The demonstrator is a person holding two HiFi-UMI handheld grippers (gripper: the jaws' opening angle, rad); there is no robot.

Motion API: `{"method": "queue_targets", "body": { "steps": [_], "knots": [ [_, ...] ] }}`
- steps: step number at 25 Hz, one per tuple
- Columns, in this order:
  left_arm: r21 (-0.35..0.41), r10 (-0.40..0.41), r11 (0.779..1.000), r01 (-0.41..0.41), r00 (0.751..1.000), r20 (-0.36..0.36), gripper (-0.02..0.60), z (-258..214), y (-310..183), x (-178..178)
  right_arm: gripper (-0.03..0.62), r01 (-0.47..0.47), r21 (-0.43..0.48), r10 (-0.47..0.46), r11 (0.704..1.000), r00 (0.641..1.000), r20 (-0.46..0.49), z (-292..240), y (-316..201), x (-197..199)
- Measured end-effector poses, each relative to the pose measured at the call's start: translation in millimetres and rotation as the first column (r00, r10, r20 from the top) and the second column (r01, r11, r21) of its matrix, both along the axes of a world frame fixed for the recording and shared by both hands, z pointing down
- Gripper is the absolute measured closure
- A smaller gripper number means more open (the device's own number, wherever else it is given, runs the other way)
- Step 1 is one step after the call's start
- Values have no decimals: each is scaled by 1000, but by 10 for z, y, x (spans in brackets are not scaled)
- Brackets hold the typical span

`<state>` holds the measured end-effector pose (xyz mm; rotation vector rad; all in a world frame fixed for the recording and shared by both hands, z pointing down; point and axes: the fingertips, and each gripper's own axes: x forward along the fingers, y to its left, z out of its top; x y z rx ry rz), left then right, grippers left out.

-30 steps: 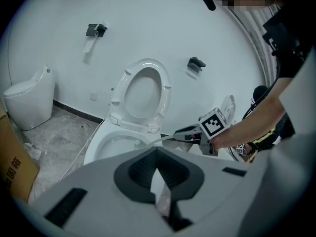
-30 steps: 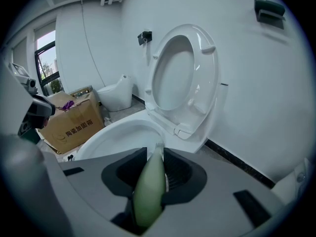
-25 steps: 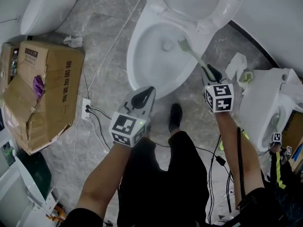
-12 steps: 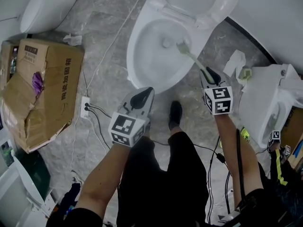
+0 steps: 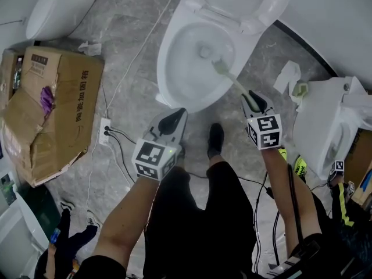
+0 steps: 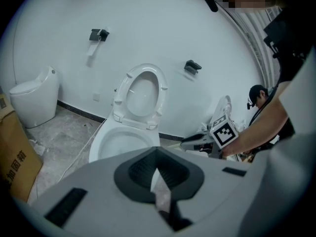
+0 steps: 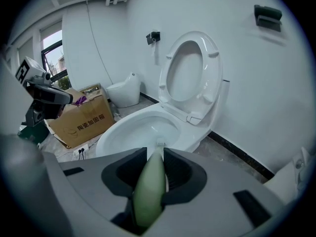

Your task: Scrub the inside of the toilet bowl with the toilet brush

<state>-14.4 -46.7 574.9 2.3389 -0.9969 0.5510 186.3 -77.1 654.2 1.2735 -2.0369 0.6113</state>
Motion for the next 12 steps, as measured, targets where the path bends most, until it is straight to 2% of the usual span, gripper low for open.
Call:
{"method": "queue_targets", "body": {
  "steps": [8,12],
  "knots": [
    [4,-24,1000,24,1000,8,572,-21,88,-130,482,29,-17,-29,999,999,13,-21,240,-169],
    [-6,-57,998,57,998,-17,572,-92,119,-189,482,46,-27,-45,999,999,26,-32,368,-286]
  ]
}}
